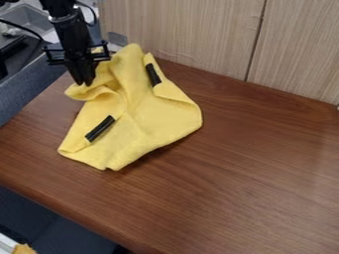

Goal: Unfolds the cloth from top right to bottom left

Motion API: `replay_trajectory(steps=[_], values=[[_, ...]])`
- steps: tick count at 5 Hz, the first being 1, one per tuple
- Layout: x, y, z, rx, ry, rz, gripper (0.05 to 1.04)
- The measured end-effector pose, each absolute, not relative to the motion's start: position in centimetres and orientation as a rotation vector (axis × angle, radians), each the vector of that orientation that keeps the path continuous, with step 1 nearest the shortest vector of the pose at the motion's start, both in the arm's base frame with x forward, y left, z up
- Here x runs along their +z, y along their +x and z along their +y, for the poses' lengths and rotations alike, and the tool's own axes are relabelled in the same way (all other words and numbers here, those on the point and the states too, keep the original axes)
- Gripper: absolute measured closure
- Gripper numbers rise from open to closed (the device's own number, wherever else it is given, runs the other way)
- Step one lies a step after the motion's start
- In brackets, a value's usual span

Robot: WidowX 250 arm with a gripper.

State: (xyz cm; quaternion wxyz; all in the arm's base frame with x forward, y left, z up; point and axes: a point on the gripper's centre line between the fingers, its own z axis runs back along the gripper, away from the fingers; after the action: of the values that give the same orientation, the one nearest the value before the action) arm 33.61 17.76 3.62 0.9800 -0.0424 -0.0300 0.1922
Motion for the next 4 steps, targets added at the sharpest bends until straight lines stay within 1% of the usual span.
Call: replay_trajectory(steps=[1, 2, 3, 4], values=[[2.79, 33.29, 18.43, 0.404, -0.047, -0.038, 0.972], [3.0, 33.38, 18.72, 0.423, -0.031, -0.033, 0.808], [3.32, 33.4, 19.0, 0.437, -0.014, -0.026, 0.531], [3.66, 33.55, 18.98, 0.433, 0.004, -0.017, 0.231]])
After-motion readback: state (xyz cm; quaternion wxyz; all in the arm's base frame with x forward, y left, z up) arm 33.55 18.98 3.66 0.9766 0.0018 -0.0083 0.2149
